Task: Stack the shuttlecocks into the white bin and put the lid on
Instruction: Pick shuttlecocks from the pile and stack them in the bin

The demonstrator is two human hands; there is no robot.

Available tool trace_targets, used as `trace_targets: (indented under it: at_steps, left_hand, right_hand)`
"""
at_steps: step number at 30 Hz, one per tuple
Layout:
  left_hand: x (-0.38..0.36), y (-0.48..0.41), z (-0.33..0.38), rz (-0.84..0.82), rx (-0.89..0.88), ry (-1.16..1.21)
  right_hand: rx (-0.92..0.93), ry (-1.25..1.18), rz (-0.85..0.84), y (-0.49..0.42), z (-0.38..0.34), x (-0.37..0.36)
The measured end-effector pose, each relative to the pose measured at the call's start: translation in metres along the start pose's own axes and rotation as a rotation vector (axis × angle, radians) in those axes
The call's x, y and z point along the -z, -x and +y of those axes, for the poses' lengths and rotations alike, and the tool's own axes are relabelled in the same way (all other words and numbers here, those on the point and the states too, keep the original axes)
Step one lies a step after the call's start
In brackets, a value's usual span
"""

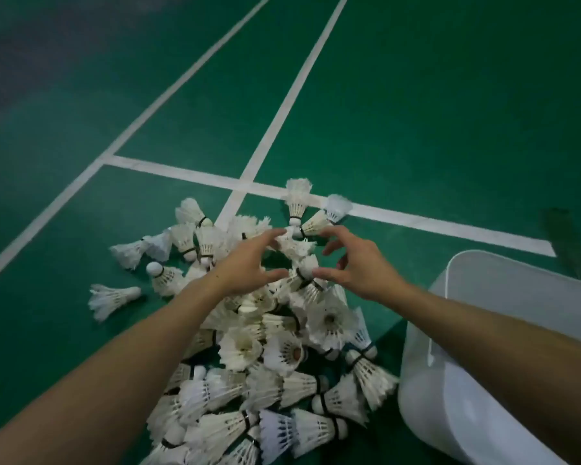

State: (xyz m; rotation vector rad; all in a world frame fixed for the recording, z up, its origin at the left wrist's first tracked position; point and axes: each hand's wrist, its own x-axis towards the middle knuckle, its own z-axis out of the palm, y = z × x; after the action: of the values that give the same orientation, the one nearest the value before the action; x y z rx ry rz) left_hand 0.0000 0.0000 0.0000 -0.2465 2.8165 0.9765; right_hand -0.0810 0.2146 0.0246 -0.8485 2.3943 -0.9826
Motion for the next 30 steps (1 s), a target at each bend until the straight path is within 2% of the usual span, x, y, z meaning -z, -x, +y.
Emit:
trace_targets:
  at_steps: [4,7,10,13,16,19,23,27,30]
  left_hand:
    - [-0.022,0.022,-0.016,-0.220,0.003,0.051]
    - [-0.026,0.026,-0.022,-0.209,-0.022,0.065]
    - [-0.025,0.023,-0.024,-0.239,-0.060,-0.037]
    - [-0.026,0.021,-0.021,-0.281,-0.043,-0.047]
    - [-0.025,0.017,-0.016,-0.294,-0.004,0.000]
    - [-0.026,0.012,-0.015,-0.329,0.016,-0.091]
    - [-0.032,0.012,-0.016,-0.463,0.052,-0.152]
    - [-0.034,0.014,-0.016,-0.400,0.052,-0.149]
    - [-0.032,0.017,-0.015,-0.335,0.022,-0.088]
  right_hand:
    - [-0.036,0.009,-0.133,0.011,0.003,-0.022]
    - [-0.032,0.004,-0.223,0.017,0.003,-0.025]
    - [-0.016,0.032,-0.306,0.024,0.003,-0.023]
    - [0.005,0.155,-0.419,0.029,0.005,-0.027]
    - [0.025,0.224,-0.440,0.030,0.010,-0.029]
    - [0.020,0.183,-0.426,0.029,0.011,-0.027]
    - [-0.027,0.044,-0.503,0.029,0.009,-0.027]
    - [0.000,0.056,-0.600,0.028,0.007,-0.032]
    - [0.001,0.109,-0.590,0.029,0.008,-0.035]
